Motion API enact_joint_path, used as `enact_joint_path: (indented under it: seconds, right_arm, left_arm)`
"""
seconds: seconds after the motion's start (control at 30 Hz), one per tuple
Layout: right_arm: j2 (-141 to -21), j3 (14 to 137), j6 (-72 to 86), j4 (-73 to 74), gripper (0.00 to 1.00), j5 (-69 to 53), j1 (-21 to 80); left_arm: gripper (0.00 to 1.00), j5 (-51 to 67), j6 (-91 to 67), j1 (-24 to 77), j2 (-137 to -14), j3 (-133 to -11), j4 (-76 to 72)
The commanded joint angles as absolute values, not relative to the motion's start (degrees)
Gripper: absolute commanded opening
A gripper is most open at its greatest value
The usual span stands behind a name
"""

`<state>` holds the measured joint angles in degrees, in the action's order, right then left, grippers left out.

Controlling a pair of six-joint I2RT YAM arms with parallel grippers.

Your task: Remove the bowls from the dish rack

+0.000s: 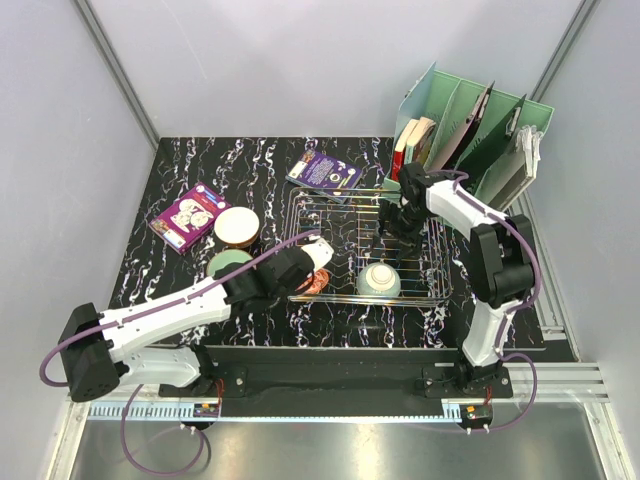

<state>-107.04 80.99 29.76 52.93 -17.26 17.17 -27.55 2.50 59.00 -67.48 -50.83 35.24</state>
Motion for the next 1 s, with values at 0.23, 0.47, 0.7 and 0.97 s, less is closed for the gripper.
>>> enact_joint_path:
  seconds: [0.23,0.47,0.7,0.97]
  right_arm:
    - [-112.1,79.6,28.4,50.7,0.78,-23.0,17.0]
    - [-112.1,79.7,28.4,50.4,0.78,-24.5,17.0]
    - [-111.7,79.8,28.8,50.3,0.78,-24.5,17.0]
    - [-111.4,79.4,28.7,50.1,0.79,-24.3,17.0]
  left_arm:
    - [0.01,-27.6,2.4,59.0,-63.1,-52.1,30.4]
    - [0.0,-25.8,0.5,56.8,-62.2,-54.9,31.0]
    - [0.0,-22.7,-2.4,54.5,-61.7,-55.1,31.5]
    - [0.06,-19.4,-3.1,54.5,-64.3,-54.5,31.5]
